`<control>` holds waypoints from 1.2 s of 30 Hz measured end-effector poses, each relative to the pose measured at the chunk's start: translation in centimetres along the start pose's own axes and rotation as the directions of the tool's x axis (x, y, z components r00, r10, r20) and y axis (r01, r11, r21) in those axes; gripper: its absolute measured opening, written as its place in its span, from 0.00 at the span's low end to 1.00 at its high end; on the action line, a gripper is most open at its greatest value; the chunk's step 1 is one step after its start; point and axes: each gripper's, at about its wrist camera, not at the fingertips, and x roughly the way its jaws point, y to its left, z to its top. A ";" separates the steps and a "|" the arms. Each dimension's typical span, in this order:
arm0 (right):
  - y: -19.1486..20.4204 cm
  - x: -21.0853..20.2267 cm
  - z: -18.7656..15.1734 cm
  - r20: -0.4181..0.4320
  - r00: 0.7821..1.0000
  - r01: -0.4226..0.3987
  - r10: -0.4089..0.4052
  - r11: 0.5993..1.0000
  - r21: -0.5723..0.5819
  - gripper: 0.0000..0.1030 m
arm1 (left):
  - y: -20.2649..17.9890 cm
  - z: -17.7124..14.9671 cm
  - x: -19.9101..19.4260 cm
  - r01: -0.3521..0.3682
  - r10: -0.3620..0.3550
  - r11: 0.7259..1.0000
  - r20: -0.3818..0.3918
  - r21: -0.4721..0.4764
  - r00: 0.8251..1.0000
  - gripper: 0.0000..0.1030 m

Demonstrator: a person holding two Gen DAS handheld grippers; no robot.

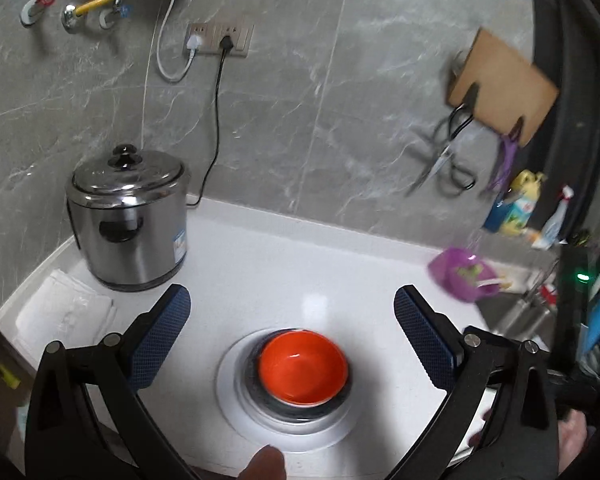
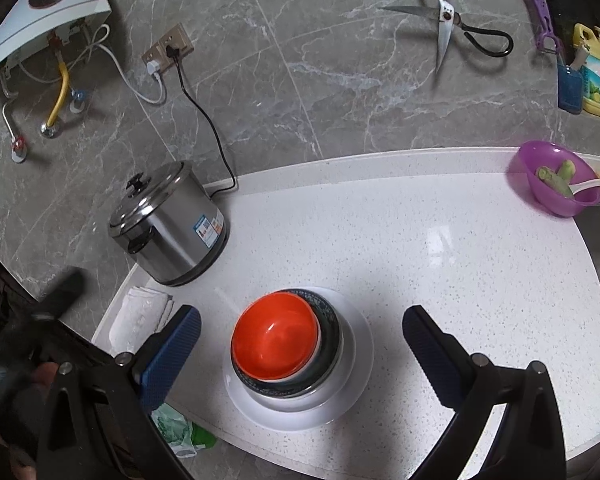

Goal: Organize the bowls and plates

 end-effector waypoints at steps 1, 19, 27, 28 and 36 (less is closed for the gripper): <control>-0.3 -0.2 0.1 0.008 1.000 0.001 -0.001 1.000 0.011 1.00 | 0.2 -0.4 0.1 0.042 -0.043 0.999 -0.043 -0.026 0.998 1.00; -2.7 -1.1 1.4 0.056 0.997 0.051 -0.055 0.997 0.065 1.00 | -1.1 -3.7 1.5 0.533 -0.529 0.842 -0.317 -0.081 0.787 1.00; -2.8 0.2 1.5 0.030 0.998 0.048 -0.050 0.997 0.063 1.00 | 3.4 0.5 4.4 0.120 -0.144 0.980 -0.146 -0.161 0.979 0.99; -2.6 0.3 1.5 0.027 0.998 0.047 -0.049 0.997 0.057 1.00 | 3.7 1.0 5.1 0.096 -0.122 0.981 -0.155 -0.166 0.980 0.99; -2.0 1.6 1.1 -0.006 0.999 0.032 -0.032 0.999 0.043 1.00 | 4.4 8.1 7.9 -0.137 0.136 0.990 -0.025 -0.035 0.990 0.99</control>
